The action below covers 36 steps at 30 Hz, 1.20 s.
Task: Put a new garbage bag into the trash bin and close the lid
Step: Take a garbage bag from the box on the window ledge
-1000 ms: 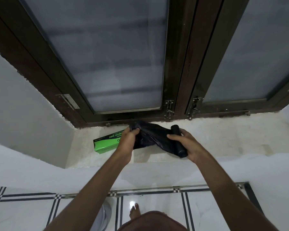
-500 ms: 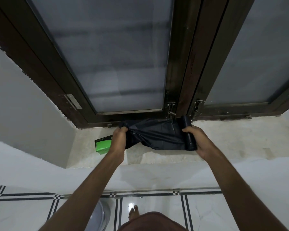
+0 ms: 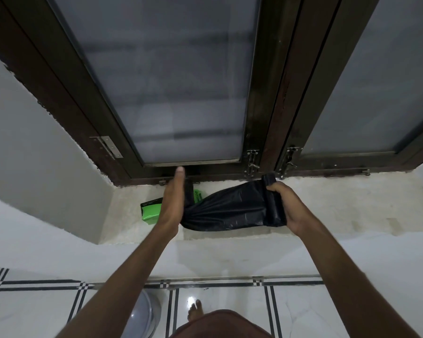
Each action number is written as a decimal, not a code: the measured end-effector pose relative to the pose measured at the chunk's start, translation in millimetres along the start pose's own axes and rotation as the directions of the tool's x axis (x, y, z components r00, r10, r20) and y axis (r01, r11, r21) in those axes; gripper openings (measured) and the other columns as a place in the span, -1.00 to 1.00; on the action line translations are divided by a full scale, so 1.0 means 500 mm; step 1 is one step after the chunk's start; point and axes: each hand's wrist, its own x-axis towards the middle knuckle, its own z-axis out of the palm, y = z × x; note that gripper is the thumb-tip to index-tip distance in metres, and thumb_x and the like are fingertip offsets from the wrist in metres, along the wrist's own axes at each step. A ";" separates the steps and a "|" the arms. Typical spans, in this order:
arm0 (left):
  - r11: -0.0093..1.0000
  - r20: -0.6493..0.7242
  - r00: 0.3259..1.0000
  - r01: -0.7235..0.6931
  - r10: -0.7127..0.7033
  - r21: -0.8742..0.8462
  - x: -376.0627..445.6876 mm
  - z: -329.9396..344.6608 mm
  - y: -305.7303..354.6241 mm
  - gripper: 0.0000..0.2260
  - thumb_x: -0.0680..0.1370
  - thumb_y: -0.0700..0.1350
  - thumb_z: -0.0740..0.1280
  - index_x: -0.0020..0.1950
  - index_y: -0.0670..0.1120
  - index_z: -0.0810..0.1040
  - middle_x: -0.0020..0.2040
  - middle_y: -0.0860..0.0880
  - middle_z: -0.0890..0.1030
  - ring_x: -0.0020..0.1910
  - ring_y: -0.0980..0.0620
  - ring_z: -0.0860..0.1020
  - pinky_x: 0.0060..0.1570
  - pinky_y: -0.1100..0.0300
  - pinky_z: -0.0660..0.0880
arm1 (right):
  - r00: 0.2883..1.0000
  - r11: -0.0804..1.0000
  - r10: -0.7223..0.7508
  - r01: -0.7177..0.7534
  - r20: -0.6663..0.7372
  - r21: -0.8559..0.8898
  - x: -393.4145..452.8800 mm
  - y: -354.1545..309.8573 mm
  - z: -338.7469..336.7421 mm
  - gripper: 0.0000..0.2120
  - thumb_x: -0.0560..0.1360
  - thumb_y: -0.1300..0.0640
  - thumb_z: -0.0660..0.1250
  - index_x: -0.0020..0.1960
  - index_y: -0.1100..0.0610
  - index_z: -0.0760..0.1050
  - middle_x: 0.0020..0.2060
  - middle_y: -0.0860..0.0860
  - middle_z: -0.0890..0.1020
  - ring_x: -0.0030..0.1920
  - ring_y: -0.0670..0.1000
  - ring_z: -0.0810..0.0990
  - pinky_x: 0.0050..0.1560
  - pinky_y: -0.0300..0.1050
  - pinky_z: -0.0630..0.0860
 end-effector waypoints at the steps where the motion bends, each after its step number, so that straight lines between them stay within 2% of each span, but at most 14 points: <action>1: 0.956 0.081 0.990 -0.130 0.112 0.262 -0.006 -0.001 -0.003 -0.29 0.44 0.43 0.22 0.44 0.01 0.39 0.27 0.11 0.46 0.26 0.03 0.46 0.34 0.06 0.37 | 1.000 0.999 -0.023 0.023 0.002 0.030 -0.001 -0.002 0.007 -0.68 0.51 0.01 0.31 0.21 0.12 0.51 0.06 0.16 0.67 0.04 0.18 0.66 0.03 0.07 0.56; 3: 0.724 0.254 0.950 -0.305 0.183 0.619 0.005 -0.005 -0.015 -0.38 0.35 0.43 0.36 0.19 0.00 0.55 0.08 0.11 0.58 0.12 0.02 0.56 0.11 0.13 0.50 | 0.997 0.995 -0.078 0.077 0.007 0.069 0.001 -0.003 0.017 -0.69 0.50 0.06 0.41 0.20 0.11 0.50 0.04 0.13 0.70 0.01 0.14 0.69 0.04 0.08 0.60; 5: 0.493 0.335 0.930 -0.366 0.153 0.790 0.010 -0.003 -0.021 -0.62 0.41 0.30 0.41 -0.24 -0.01 0.51 -0.28 0.05 0.55 -0.07 -0.10 0.61 -0.26 0.15 0.41 | 0.994 0.993 -0.109 0.108 0.017 0.054 0.000 -0.005 0.024 -0.66 0.46 0.09 0.49 0.20 0.10 0.53 0.02 0.13 0.72 -0.02 0.12 0.72 -0.01 0.03 0.65; 7: 0.432 0.325 0.927 -0.375 0.187 0.820 0.012 -0.003 -0.023 -0.65 0.53 0.15 0.36 -0.35 -0.01 0.39 -0.38 0.01 0.46 -0.13 -0.18 0.59 -0.30 0.12 0.31 | 0.990 0.990 -0.137 0.136 0.030 0.036 -0.003 -0.007 0.024 -0.69 0.47 0.12 0.48 0.19 0.11 0.56 0.01 0.15 0.72 -0.04 0.11 0.72 -0.05 -0.02 0.64; 11: 0.884 0.211 0.971 -0.195 0.112 0.425 0.010 -0.006 -0.010 -0.89 0.62 -0.10 0.28 0.11 -0.05 0.54 0.01 -0.03 0.65 0.03 -0.02 0.59 -0.02 0.28 0.48 | 0.995 0.993 -0.101 0.100 0.018 0.070 -0.006 -0.007 0.016 -0.71 0.56 0.09 0.31 0.21 0.20 0.57 0.13 0.19 0.67 0.02 0.11 0.66 0.10 0.03 0.54; 13: 0.984 0.184 0.983 -0.042 0.010 0.172 0.007 -0.004 -0.003 -0.80 0.62 -0.17 0.27 0.24 -0.04 0.49 0.15 -0.06 0.63 0.12 -0.04 0.59 0.18 0.18 0.50 | 0.998 0.995 -0.056 0.053 0.039 0.085 -0.008 -0.003 0.018 -0.72 0.57 0.05 0.23 0.14 0.15 0.60 0.12 0.19 0.67 0.04 0.12 0.64 0.18 0.08 0.51; 15: 0.993 0.215 0.976 0.059 -0.035 -0.107 -0.001 0.001 0.005 -0.76 0.63 -0.28 0.21 0.29 -0.11 0.46 0.15 -0.11 0.63 0.08 -0.10 0.63 0.11 -0.01 0.60 | 0.999 0.994 0.001 -0.006 0.046 0.112 -0.014 -0.003 0.023 -0.72 0.58 0.01 0.18 0.08 0.09 0.61 0.00 0.15 0.72 -0.01 0.12 0.66 0.08 0.06 0.55; 17: 0.953 0.259 0.965 0.112 -0.038 -0.280 -0.012 0.010 0.017 -0.72 0.64 -0.35 0.14 0.31 -0.13 0.42 0.14 -0.13 0.62 0.02 -0.10 0.65 -0.12 0.01 0.67 | 0.997 0.989 0.018 -0.028 0.071 0.143 -0.016 -0.004 0.028 -0.72 0.58 -0.04 0.23 0.12 0.07 0.61 -0.02 0.09 0.73 -0.02 0.11 0.68 -0.02 0.00 0.57; 21: 0.920 0.193 0.978 0.142 -0.074 -0.365 -0.023 0.031 0.034 -0.76 0.65 -0.29 0.11 0.27 -0.08 0.39 0.01 -0.09 0.61 -0.08 -0.04 0.60 -0.21 0.01 0.64 | 0.997 0.997 -0.047 0.043 0.061 0.062 -0.006 0.006 0.035 -0.55 0.41 0.03 0.54 0.24 0.10 0.52 0.11 0.11 0.69 0.09 0.10 0.68 0.10 0.03 0.61; 24: 0.918 0.154 0.982 0.158 -0.108 -0.364 -0.010 0.025 0.031 -0.70 0.61 -0.04 0.28 0.31 -0.10 0.45 0.07 -0.11 0.65 -0.02 -0.07 0.64 -0.19 0.08 0.63 | 0.994 0.996 -0.070 0.066 0.087 0.058 -0.010 0.001 0.036 -0.67 0.47 0.16 0.48 0.21 0.15 0.57 0.10 0.10 0.70 0.09 0.07 0.68 0.11 -0.06 0.59; 27: 0.971 0.144 0.989 0.068 -0.035 -0.230 -0.005 0.010 0.027 -0.36 0.30 0.25 0.53 0.27 -0.03 0.51 0.16 -0.10 0.66 0.13 -0.07 0.64 0.14 -0.03 0.59 | 0.996 0.994 -0.057 0.050 0.068 0.098 -0.016 -0.008 0.036 -0.77 0.56 0.10 0.37 0.17 0.17 0.60 0.05 0.08 0.72 0.04 0.05 0.67 0.05 -0.09 0.56; 29: 0.999 0.167 0.985 -0.042 0.041 0.002 -0.004 0.007 0.019 -0.29 0.16 0.26 0.60 0.20 -0.01 0.51 0.14 -0.07 0.65 0.13 -0.03 0.62 0.19 -0.01 0.56 | 0.998 0.993 -0.030 0.024 0.048 0.118 -0.013 -0.010 0.038 -0.77 0.58 0.05 0.31 0.14 0.15 0.59 0.02 0.10 0.70 0.01 0.07 0.65 0.04 -0.05 0.55; 32: 0.908 0.270 0.955 -0.221 0.126 0.356 -0.003 0.010 0.009 -0.47 0.30 0.15 0.58 0.18 0.00 0.54 0.03 0.06 0.60 0.03 0.12 0.57 -0.01 0.26 0.50 | 0.999 0.990 0.023 -0.029 0.041 0.139 -0.014 -0.009 0.047 -0.68 0.53 -0.05 0.31 0.16 0.14 0.55 0.00 0.13 0.66 0.02 0.13 0.64 0.11 0.05 0.54; 36: 0.743 0.351 0.925 -0.335 0.143 0.579 -0.005 0.021 0.009 -0.74 0.41 0.10 0.52 -0.03 -0.02 0.68 -0.21 0.04 0.62 -0.15 0.06 0.58 -0.14 0.17 0.48 | 0.997 0.995 -0.058 0.054 0.047 0.087 -0.007 -0.012 0.055 -0.53 0.41 0.06 0.53 0.26 0.12 0.47 0.09 0.16 0.68 0.06 0.15 0.69 0.12 0.12 0.62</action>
